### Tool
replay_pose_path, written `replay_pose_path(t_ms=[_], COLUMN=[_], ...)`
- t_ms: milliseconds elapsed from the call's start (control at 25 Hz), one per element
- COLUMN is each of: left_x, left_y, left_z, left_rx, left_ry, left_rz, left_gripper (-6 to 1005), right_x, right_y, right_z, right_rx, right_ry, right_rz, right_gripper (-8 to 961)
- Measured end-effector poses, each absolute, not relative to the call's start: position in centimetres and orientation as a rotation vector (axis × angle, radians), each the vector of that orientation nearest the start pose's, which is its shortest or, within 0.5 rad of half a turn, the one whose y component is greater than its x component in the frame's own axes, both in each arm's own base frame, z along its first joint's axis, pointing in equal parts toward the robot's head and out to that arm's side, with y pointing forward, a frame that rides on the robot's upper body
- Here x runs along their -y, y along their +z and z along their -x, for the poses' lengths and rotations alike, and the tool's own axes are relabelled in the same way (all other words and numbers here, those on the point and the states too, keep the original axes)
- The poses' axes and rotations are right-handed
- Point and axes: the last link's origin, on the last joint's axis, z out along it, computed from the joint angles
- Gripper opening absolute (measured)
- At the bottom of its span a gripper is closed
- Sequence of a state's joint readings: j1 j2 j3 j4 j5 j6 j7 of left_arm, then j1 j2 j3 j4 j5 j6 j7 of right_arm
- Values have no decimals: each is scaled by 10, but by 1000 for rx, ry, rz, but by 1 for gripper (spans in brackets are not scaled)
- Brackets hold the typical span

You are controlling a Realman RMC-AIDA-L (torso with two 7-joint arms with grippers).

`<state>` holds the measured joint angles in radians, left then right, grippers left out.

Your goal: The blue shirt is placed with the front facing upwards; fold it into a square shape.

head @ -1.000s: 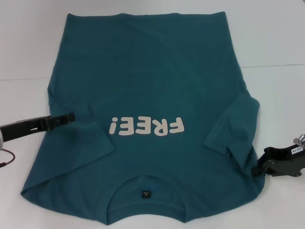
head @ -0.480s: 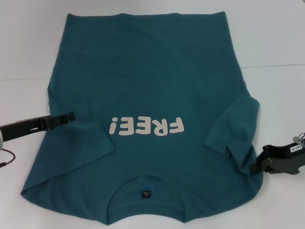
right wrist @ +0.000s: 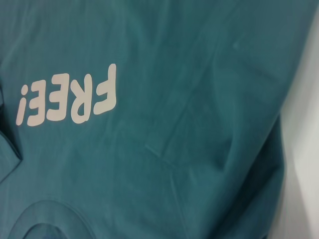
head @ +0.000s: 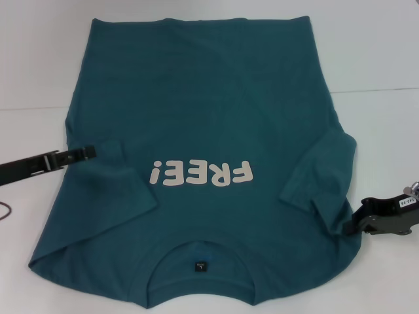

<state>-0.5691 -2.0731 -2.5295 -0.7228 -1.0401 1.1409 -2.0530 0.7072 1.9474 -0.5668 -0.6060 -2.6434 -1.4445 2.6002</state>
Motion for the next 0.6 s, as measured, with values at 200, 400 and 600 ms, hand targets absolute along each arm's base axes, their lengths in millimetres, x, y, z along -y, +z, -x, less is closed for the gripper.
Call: replay_pose_path(t_ms=[200, 400, 600], left_x=[-381, -372, -363], left_y=[56, 66, 68], left_z=[305, 320, 328], left_rx=[1512, 1650, 1696], left_ry=[-630, -568, -505], left_rz=[2039, 1998, 1996], left_gripper=[875, 875, 875], right_x=[-366, -368, -370], right_y=[38, 38, 37], right_z=[-310, -308, -304], right_rx=[-1983, -1937, -1867], right_ry=[57, 54, 48], right_rz=[2068, 2109, 2158], right_gripper=[36, 35, 36])
